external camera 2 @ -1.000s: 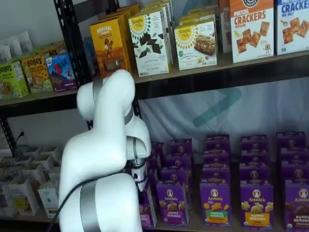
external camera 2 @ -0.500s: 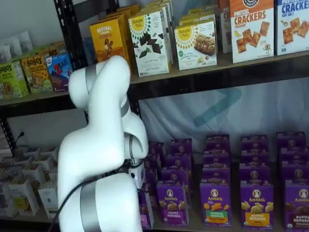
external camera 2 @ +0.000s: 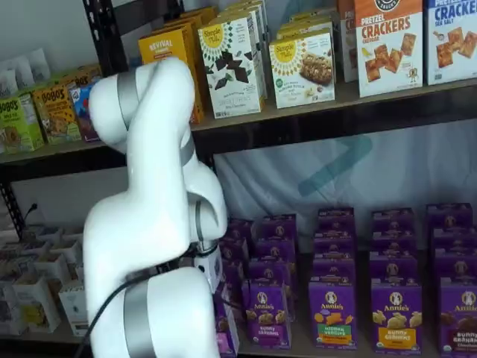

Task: Pick up the purple box with a pink patch in the middle, on the bottom shelf, the first box from the left

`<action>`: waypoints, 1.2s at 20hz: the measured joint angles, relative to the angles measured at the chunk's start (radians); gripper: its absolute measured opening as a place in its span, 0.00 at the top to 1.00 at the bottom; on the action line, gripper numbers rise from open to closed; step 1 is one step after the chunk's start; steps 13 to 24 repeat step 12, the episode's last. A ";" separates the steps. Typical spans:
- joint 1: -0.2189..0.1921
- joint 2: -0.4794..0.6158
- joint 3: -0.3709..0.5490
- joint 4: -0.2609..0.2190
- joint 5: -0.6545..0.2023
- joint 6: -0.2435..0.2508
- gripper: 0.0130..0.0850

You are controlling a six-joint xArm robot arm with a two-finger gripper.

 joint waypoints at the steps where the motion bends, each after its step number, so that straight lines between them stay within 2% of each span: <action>1: -0.001 -0.022 0.024 -0.009 -0.001 0.007 0.72; 4: -0.007 -0.088 0.091 -0.030 -0.001 0.021 0.72; 10: -0.020 -0.177 0.170 -0.011 0.017 -0.008 0.72; 24: -0.022 -0.191 0.180 -0.004 0.024 -0.017 0.72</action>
